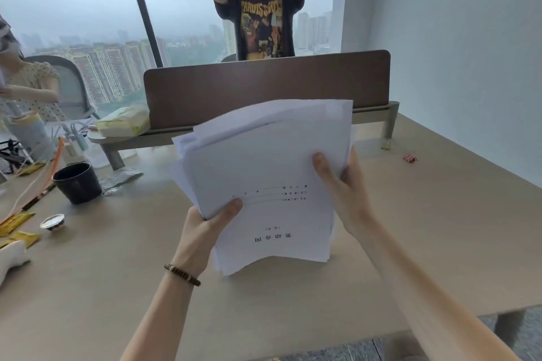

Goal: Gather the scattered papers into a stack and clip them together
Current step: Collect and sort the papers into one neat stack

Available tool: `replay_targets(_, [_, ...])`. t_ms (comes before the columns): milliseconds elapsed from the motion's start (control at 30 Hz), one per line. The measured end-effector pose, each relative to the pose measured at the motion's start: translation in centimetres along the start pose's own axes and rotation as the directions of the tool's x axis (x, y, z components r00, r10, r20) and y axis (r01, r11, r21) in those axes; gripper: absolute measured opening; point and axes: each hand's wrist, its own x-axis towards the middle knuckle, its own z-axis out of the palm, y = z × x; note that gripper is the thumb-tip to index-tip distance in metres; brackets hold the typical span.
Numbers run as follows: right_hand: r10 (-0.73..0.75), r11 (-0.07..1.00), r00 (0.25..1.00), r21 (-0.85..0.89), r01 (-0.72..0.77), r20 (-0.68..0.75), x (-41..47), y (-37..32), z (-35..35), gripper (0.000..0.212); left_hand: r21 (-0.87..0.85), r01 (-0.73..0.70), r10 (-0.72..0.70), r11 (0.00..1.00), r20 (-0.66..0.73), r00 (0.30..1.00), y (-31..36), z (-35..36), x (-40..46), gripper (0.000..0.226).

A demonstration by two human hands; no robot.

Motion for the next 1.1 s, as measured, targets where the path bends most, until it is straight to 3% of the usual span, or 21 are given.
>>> replay_targets(300, [0.008, 0.999, 1.0, 0.048, -0.008, 0.019, 0.3, -0.1, 0.6, 0.05, -0.033, -0.103, 0.102, 0.994, -0.019, 0.995, 1.1, 0.2, 0.2, 0.033])
replay_targets(467, [0.028, 0.998, 0.999, 0.059, -0.029, 0.02, 0.4, -0.4, 1.0, 0.033, -0.014, -0.127, 0.126, 0.992, -0.034, 0.991, 1.6, 0.8, 0.7, 0.017])
replay_targets(567, [0.04, 0.999, 0.999, 0.008, -0.04, -0.009, 0.5, -0.3, 1.3, 0.013, 0.063, -0.115, 0.12, 0.991, -0.077, 0.99, 1.5, 1.4, 0.8, 0.023])
replay_targets(767, [-0.058, 0.987, 0.984, -0.158, 0.031, -0.167, -0.3, -1.3, 2.2, 0.012, 0.151, -0.089, 0.119, 0.984, -0.201, 0.972, 1.5, 3.0, 0.7, 0.026])
replay_targets(900, [-0.114, 0.983, 0.967, -0.166, 0.078, -0.226, -1.1, -1.9, 2.5, 0.021, 0.123, -0.151, 0.178, 0.981, -0.254, 0.951, 1.4, 4.0, 0.9, 0.054])
replay_targets(1000, [-0.055, 0.991, 0.983, -0.132, 0.032, -0.174, -1.4, -1.0, 2.2, 0.023, 0.021, -0.096, 0.098, 0.995, -0.249, 0.963, 1.3, 4.1, 0.8, 0.045])
replay_targets(1100, [0.072, 0.987, 0.991, -0.137, -0.087, -0.111, -1.6, 1.4, 1.3, 0.034, -0.025, 0.051, -0.055, 0.998, -0.174, 0.983, 0.6, 3.1, 0.8, 0.018])
